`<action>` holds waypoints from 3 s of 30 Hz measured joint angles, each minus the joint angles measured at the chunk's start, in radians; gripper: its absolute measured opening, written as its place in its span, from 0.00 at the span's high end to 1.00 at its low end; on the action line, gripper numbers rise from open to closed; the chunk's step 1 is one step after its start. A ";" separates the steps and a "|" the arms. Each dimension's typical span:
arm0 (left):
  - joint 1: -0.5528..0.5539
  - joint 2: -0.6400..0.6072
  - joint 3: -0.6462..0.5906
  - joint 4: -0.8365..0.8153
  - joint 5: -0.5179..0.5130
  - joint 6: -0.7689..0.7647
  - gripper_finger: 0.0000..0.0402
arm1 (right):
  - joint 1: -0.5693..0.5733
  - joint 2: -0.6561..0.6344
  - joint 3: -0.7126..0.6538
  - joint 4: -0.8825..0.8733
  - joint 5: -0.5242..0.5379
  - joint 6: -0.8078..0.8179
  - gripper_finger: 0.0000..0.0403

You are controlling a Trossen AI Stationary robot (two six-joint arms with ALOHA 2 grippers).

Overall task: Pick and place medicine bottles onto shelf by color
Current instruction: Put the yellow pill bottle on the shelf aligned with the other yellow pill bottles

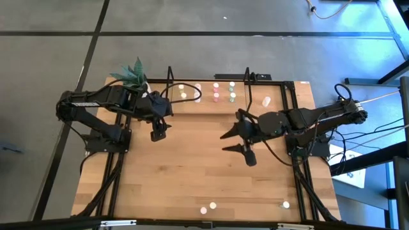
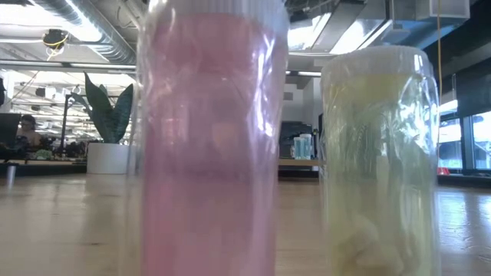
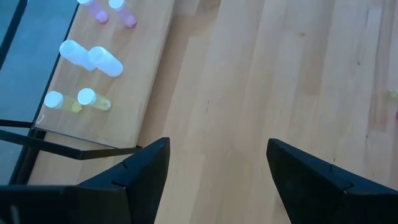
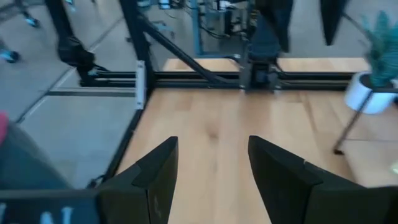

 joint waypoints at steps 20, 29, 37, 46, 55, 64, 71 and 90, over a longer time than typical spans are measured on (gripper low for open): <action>0.000 -0.003 0.000 -0.013 0.000 0.003 0.35 | 0.044 0.175 0.158 -0.351 -0.043 0.274 0.51; 0.000 -0.003 0.000 -0.013 0.001 0.003 0.35 | 0.042 0.241 0.158 -0.375 -0.249 0.369 0.51; -0.004 -0.003 0.000 -0.013 0.001 0.041 0.35 | 0.067 0.292 0.158 -0.372 -0.288 0.286 0.51; -0.090 -0.003 0.000 0.059 0.091 0.083 0.35 | 0.091 0.316 0.158 -0.376 -0.289 0.263 0.51; -0.231 -0.002 0.000 0.079 0.105 0.034 0.35 | 0.118 0.313 0.158 -0.445 -0.308 0.077 0.51; -0.322 -0.002 0.000 0.078 0.099 0.002 0.35 | 0.164 0.313 0.158 -0.472 -0.276 -0.052 0.51; -0.371 -0.002 0.000 0.075 0.009 0.029 0.35 | 0.190 0.313 0.158 -0.458 -0.201 -0.048 0.51; -0.380 -0.002 0.000 0.074 0.005 0.029 0.35 | 0.202 0.313 0.158 -0.384 -0.201 0.032 0.51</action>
